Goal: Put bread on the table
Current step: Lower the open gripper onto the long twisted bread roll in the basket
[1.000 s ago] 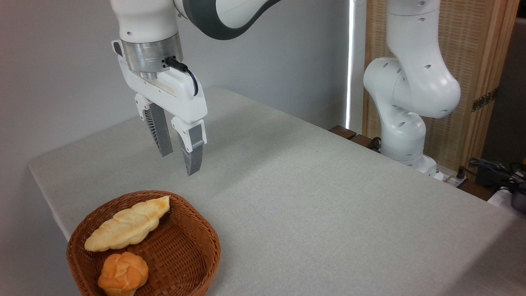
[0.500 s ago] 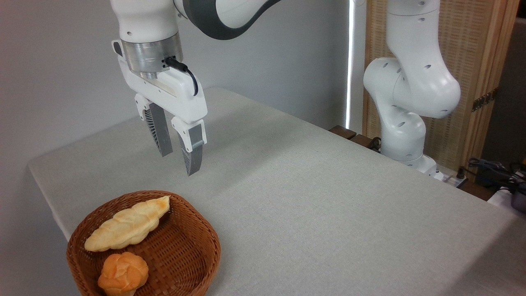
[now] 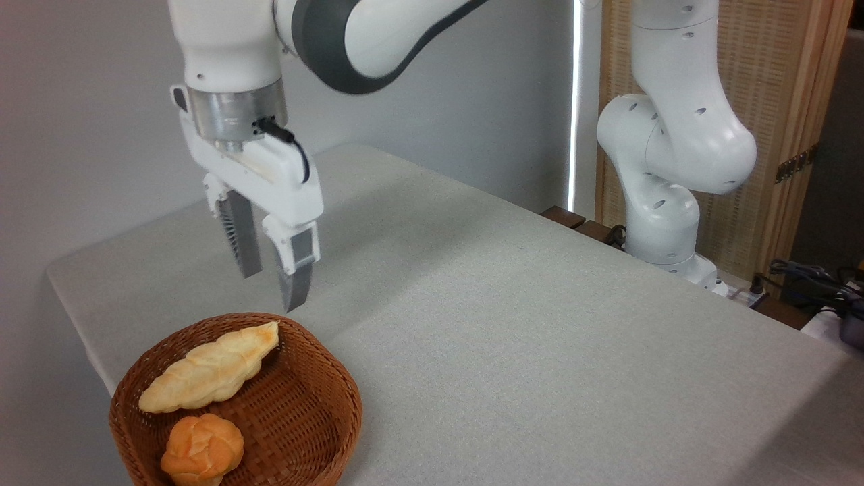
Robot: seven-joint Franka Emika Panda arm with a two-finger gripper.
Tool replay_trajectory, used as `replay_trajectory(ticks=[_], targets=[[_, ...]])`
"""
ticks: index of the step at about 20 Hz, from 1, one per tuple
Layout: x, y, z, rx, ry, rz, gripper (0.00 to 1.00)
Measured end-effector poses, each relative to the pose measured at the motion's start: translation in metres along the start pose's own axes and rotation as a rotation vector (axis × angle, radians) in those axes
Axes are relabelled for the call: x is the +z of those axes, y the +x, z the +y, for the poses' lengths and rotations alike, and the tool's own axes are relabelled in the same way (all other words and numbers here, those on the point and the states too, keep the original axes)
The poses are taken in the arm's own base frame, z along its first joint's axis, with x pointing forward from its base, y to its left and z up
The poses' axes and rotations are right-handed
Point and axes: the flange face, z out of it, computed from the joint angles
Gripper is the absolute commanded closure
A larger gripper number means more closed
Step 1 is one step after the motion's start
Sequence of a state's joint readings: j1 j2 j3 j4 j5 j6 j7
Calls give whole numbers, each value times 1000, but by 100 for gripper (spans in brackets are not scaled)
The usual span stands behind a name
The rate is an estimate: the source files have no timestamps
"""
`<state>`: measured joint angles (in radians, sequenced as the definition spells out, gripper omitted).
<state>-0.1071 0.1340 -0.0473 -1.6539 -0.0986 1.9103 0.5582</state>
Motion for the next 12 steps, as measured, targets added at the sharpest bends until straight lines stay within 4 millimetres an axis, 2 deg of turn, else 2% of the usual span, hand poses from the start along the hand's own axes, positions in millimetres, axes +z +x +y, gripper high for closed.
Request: replay_trajectory(ticks=[7, 12], targets=[[50, 24, -22, -45, 47, 90, 0], [87, 35, -27, -62, 32, 115, 0]])
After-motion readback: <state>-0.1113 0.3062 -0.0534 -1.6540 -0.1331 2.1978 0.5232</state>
